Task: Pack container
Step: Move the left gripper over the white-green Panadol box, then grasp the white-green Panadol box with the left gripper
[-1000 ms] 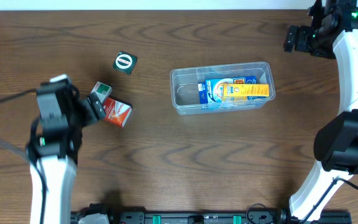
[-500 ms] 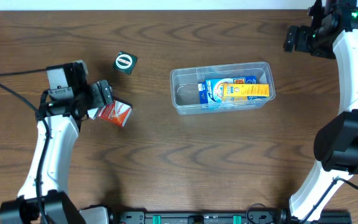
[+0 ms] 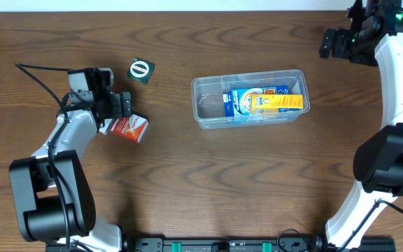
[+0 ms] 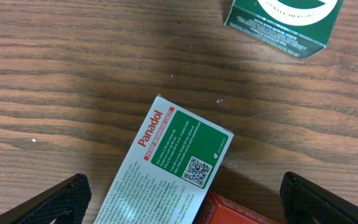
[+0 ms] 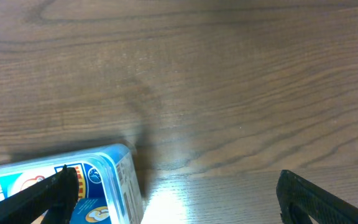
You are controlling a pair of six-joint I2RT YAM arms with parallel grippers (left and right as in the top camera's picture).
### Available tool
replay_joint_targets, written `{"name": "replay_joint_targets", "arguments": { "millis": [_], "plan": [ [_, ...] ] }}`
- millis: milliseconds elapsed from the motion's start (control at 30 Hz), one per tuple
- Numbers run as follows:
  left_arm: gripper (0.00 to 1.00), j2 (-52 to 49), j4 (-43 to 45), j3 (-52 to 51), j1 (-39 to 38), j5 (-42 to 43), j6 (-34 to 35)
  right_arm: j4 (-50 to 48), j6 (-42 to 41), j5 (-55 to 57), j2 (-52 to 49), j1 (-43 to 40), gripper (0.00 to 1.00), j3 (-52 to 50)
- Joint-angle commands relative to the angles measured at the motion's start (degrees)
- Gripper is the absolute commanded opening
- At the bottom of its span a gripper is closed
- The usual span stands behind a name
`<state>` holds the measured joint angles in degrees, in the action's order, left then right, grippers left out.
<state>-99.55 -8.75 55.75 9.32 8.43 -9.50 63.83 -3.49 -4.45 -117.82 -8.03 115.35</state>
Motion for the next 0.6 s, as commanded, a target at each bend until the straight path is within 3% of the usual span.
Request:
{"name": "replay_joint_targets", "arguments": {
  "millis": [0, 567],
  "plan": [
    [0.98, -0.1, 0.1, 0.7, 0.3, -0.3, -2.8, 0.1, -0.7, 0.0, 0.1, 0.2, 0.99, 0.8],
    [0.98, -3.2, -1.0, -0.1, 0.3, -7.6, -5.5, 0.1, -0.7, 0.0, 0.1, 0.2, 0.99, 0.8]
  ]
}}
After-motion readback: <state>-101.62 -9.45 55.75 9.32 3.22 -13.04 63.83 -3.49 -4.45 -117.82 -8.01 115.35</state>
